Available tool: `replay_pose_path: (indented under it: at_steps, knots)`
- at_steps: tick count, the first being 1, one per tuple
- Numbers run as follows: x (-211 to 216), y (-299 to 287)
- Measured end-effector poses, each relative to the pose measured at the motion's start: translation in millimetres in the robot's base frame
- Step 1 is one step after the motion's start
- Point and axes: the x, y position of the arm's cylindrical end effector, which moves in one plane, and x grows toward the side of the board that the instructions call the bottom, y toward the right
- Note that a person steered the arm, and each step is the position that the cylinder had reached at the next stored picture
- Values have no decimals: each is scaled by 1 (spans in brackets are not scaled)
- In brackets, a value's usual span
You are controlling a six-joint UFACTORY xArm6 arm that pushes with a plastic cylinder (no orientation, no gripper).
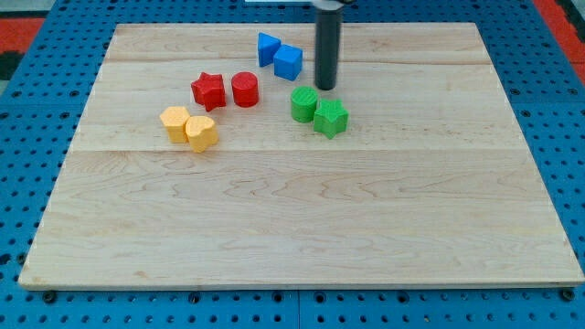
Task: Place the green blocks vertically below the blue cube
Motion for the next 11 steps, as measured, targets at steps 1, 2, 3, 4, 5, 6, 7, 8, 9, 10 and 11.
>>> replay_pose_path:
  at_steps: [1, 2, 3, 4, 5, 6, 7, 8, 9, 10, 11]
  knots:
    - [23, 45]
    - [66, -3]
    - [88, -49]
    - [98, -60]
    - [88, -35]
    - [72, -34]
    - [57, -34]
    - [50, -34]
    - [78, -38]
    - [62, -72]
    - [39, -57]
